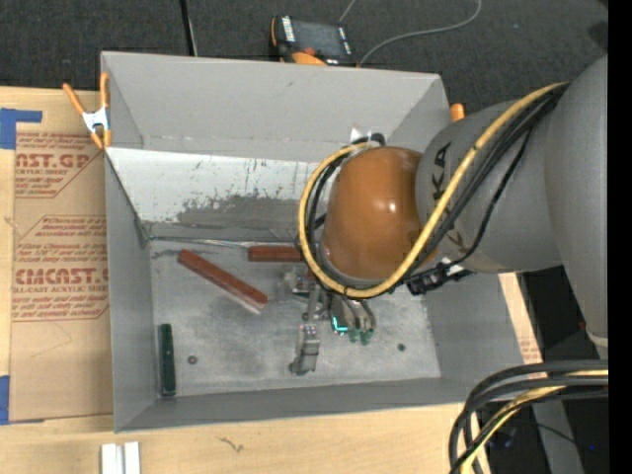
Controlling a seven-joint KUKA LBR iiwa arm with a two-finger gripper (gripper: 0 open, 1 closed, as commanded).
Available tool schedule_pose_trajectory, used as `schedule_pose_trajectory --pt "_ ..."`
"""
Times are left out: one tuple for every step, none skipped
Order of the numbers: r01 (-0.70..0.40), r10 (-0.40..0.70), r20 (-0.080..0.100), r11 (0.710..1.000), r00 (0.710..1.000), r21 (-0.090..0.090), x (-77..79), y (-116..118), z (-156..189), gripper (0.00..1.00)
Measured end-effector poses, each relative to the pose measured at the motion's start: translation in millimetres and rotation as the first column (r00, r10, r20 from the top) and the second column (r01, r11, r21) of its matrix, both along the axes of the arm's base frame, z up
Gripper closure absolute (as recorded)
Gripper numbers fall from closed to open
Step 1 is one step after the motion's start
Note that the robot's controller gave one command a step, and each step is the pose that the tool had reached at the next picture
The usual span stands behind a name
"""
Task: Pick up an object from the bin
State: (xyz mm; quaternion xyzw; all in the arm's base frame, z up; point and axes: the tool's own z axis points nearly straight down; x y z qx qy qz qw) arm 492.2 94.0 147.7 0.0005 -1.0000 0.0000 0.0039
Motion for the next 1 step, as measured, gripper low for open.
schedule_pose_trajectory --pt "0.034 -0.034 0.013 0.999 0.999 0.005 90.9 102.6 -80.6 0.00"
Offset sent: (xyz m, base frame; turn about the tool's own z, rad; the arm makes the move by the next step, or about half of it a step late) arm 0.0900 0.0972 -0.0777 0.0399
